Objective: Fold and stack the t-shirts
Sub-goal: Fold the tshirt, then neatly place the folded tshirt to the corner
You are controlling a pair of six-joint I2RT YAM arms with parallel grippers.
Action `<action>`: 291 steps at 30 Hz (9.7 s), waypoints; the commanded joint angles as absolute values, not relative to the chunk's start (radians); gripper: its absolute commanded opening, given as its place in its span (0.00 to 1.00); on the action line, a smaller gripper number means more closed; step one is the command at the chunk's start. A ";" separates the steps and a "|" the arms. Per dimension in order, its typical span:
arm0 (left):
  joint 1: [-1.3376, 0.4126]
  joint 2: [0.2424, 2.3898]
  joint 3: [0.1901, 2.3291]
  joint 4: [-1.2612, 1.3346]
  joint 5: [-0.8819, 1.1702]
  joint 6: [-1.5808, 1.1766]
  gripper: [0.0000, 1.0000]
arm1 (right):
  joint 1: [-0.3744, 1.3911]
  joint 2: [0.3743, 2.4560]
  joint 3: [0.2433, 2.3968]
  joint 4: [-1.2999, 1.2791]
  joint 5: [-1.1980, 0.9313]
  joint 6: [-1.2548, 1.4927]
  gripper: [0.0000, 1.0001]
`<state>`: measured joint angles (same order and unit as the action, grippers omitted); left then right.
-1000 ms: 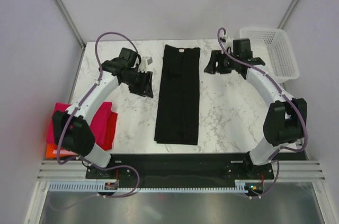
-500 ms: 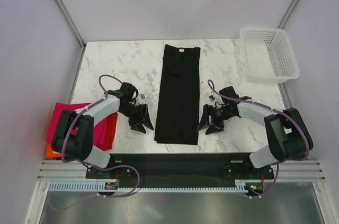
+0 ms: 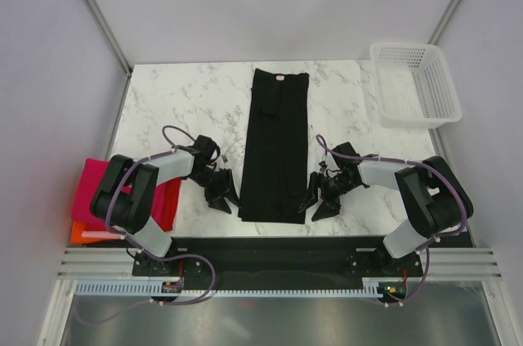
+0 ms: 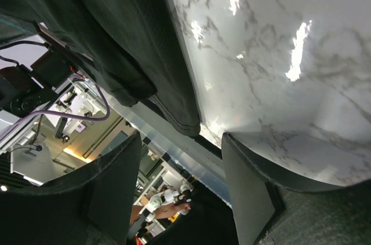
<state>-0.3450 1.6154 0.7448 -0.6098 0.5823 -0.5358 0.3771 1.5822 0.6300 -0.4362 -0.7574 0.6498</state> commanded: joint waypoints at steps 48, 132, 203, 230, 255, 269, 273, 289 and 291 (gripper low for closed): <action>-0.396 1.621 1.178 -0.551 0.609 -0.502 0.02 | 0.273 1.446 1.032 -0.594 -0.578 0.385 0.00; -0.239 2.086 1.264 -0.456 0.824 -0.569 0.13 | 0.146 1.971 1.046 -0.219 -0.750 0.609 0.23; -0.242 2.411 2.074 -0.549 0.477 -0.258 0.68 | 0.078 2.292 1.719 -0.043 -0.827 0.540 0.61; -0.256 2.582 2.013 -0.278 0.928 -0.563 0.41 | 0.127 2.382 1.721 -0.066 -0.816 0.517 0.61; -0.155 2.073 1.684 -1.462 0.776 0.383 0.02 | 0.005 1.899 1.514 -0.241 -0.841 0.282 0.59; -0.014 1.692 1.430 -1.523 0.447 0.477 0.02 | 0.005 1.750 1.398 -0.296 -0.801 0.216 0.60; -0.002 1.570 1.332 -1.537 0.391 0.497 0.02 | 0.003 1.717 1.368 -0.299 -0.792 0.212 0.60; 0.067 1.168 1.169 -1.540 0.198 0.526 0.02 | 0.003 1.667 1.322 -0.302 -0.808 0.224 0.60; 0.077 1.141 1.173 -1.542 0.167 0.531 0.02 | 0.003 1.663 1.316 -0.304 -0.815 0.229 0.60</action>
